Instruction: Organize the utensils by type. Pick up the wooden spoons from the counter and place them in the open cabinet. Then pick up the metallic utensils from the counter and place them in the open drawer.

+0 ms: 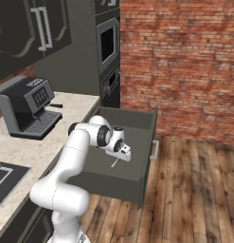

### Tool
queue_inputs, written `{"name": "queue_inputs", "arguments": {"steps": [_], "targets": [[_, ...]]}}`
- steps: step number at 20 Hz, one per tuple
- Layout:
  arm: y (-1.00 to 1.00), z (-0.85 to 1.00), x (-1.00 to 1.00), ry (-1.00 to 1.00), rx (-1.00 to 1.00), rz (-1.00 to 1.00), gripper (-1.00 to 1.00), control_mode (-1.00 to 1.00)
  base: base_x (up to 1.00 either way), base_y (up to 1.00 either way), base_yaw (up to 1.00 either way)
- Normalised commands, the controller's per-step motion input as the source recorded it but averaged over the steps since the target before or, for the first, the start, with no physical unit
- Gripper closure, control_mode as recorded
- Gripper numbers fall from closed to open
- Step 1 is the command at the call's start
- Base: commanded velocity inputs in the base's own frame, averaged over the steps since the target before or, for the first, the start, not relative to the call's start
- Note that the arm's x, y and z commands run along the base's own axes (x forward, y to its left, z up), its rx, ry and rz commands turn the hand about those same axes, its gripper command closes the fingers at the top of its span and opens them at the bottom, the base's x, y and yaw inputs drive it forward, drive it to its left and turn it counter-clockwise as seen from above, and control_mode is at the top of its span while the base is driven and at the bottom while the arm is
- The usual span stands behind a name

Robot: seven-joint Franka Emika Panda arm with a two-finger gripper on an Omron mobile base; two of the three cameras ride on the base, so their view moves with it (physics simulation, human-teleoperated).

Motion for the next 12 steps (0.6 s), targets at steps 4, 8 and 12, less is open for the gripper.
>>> {"name": "queue_inputs", "arguments": {"steps": [4,8,12], "targets": [[0.0,-0.15,0.0,0.0,0.0,0.0,1.0,-1.0,0.0,0.0,0.0],[0.0,-0.14,0.0,0.0,0.0,0.0,1.0,-1.0,0.0,0.0,0.0],[0.0,-0.06,0.0,0.0,0.0,0.0,1.0,-1.0,0.0,0.0,0.0]]}}
